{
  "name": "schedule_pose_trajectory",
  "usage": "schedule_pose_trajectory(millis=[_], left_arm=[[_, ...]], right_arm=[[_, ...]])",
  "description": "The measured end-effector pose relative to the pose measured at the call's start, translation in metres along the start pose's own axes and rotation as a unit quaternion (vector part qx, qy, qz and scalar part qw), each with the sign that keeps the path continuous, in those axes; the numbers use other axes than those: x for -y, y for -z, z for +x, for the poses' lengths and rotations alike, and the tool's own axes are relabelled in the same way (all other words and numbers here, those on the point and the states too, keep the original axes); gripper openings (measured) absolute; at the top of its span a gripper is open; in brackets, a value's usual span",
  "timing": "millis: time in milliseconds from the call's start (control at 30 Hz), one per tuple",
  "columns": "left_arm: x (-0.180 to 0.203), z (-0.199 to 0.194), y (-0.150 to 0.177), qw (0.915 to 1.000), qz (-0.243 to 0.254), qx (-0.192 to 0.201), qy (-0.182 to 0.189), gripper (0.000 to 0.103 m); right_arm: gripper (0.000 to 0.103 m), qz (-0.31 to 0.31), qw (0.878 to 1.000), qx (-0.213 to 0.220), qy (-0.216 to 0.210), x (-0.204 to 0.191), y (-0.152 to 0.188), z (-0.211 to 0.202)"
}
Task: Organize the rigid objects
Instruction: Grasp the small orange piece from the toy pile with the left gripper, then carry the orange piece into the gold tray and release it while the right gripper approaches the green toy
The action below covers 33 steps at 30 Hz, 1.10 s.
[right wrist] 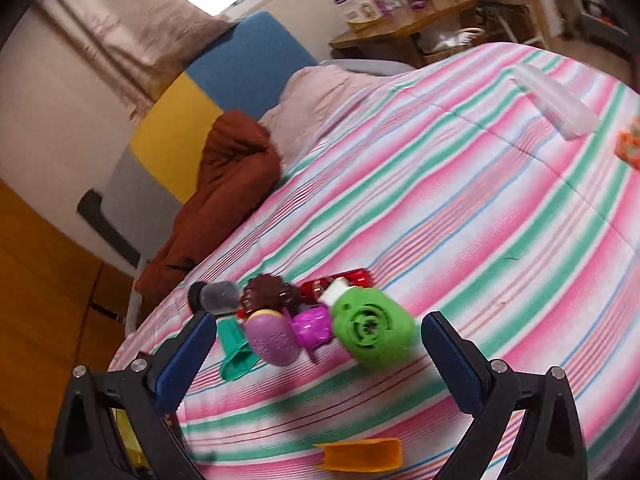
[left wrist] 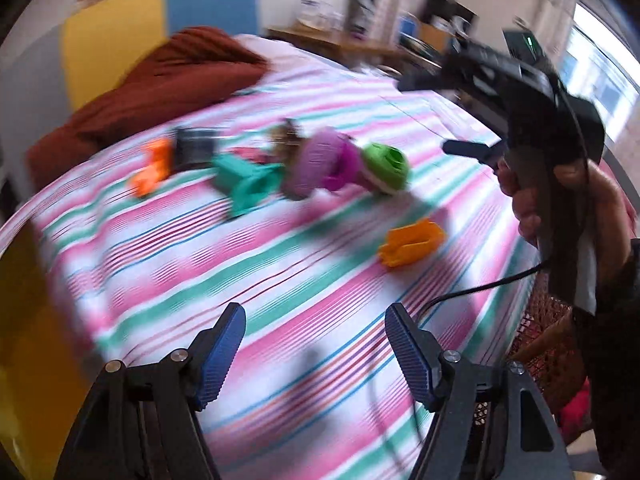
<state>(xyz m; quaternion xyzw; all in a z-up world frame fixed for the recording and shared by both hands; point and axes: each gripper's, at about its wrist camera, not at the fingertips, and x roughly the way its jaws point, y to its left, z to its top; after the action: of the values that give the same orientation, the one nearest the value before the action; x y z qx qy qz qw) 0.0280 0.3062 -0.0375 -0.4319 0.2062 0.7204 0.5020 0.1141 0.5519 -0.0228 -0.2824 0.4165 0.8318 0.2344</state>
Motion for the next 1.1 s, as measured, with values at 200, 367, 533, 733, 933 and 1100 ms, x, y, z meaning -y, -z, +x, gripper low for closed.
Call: schedule_pose_trajectory(millis=[200, 367, 533, 733, 933, 1100], left_arm=[[0.040, 0.049, -0.028, 0.9934, 0.104, -0.017, 0.047, 0.069], [0.060, 0.080, -0.042, 0.9856, 0.148, -0.042, 0.069, 0.066], [0.078, 0.099, -0.050, 0.9777, 0.179, -0.058, 0.093, 0.054], [0.071, 0.103, -0.048, 0.9824, 0.155, -0.050, 0.092, 0.026], [0.034, 0.073, -0.015, 0.9968, 0.059, -0.025, 0.048, 0.026], [0.013, 0.038, 0.028, 0.9999, 0.015, 0.001, 0.002, 0.026]], right_arm=[[0.103, 0.031, 0.999, 0.020, 0.018, 0.015, -0.006, -0.005], [0.103, 0.042, 0.998, 0.006, 0.038, 0.022, -0.008, -0.001], [0.103, 0.044, 0.998, -0.010, 0.052, 0.027, -0.008, 0.005], [0.103, 0.042, 0.997, -0.032, 0.053, 0.028, -0.006, 0.015], [0.078, -0.002, 0.996, -0.043, 0.072, 0.015, -0.001, 0.024], [0.077, -0.035, 0.993, -0.061, 0.092, 0.006, 0.004, 0.033]])
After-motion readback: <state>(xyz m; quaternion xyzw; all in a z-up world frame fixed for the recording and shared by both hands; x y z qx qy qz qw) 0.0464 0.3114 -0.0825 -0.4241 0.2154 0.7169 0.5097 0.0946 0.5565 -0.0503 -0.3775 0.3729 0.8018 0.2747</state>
